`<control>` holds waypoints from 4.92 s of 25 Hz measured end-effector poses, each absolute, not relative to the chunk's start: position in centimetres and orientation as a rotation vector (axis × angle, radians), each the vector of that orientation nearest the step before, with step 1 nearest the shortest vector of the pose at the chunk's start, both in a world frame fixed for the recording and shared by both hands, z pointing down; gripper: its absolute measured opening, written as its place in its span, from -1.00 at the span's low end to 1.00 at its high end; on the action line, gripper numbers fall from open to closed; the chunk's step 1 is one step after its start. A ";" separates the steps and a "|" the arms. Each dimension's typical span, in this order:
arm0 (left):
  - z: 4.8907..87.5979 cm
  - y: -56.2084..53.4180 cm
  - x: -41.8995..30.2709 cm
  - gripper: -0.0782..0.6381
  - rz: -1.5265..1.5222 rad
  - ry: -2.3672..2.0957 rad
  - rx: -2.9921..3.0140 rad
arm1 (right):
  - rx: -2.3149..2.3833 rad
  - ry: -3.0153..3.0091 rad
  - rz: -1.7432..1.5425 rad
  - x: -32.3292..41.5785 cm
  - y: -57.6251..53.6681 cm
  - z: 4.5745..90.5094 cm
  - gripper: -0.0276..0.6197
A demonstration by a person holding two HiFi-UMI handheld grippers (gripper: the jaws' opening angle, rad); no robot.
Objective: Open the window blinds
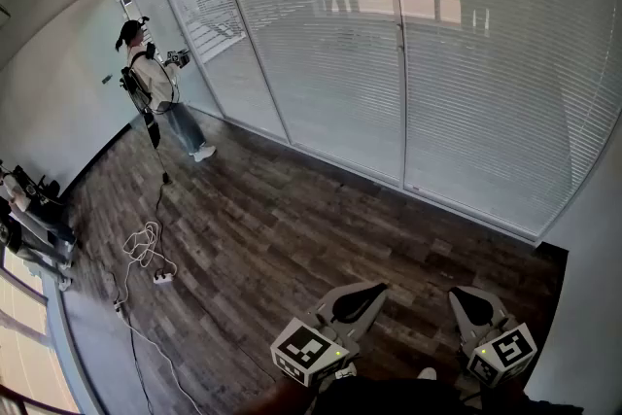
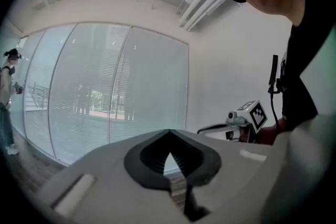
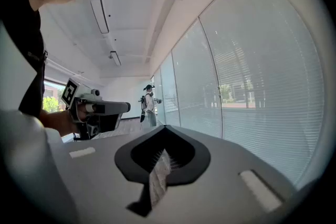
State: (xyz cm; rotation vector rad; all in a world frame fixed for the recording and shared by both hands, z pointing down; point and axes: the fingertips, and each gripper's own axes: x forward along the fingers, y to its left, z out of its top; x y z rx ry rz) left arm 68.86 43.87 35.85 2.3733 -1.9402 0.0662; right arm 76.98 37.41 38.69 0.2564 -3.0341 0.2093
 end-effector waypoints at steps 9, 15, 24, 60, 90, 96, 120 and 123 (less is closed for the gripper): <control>36.0 44.1 68.7 -0.78 0.033 -1.943 2.348 | 0.240 -3.037 0.200 77.2 37.5 38.9 -0.84; 36.2 44.7 68.3 -0.78 0.013 -1.945 2.335 | 0.301 -3.077 0.180 76.8 37.5 37.9 -0.83; 36.7 46.0 66.4 -0.78 -0.030 -1.951 2.307 | 0.226 -3.048 0.261 74.9 39.4 39.0 -0.83; 38.6 53.9 48.5 -0.78 -0.072 -1.897 2.248 | 0.235 -2.983 0.298 56.5 46.6 39.9 -0.83; 40.1 30.7 38.7 -0.78 0.056 -1.853 2.315 | 0.273 -3.063 0.383 45.4 24.0 42.3 -0.83; 40.5 26.8 39.1 -0.78 0.082 -1.855 2.327 | 0.280 -3.056 0.414 45.8 20.2 43.6 -0.83; 40.9 23.6 34.5 -0.78 0.095 -1.798 2.220 | 0.355 -3.004 0.473 42.9 16.4 43.6 -0.83; 42.0 23.9 33.2 -0.78 0.076 -1.775 2.196 | 0.350 -2.963 0.490 41.5 16.6 44.6 -0.83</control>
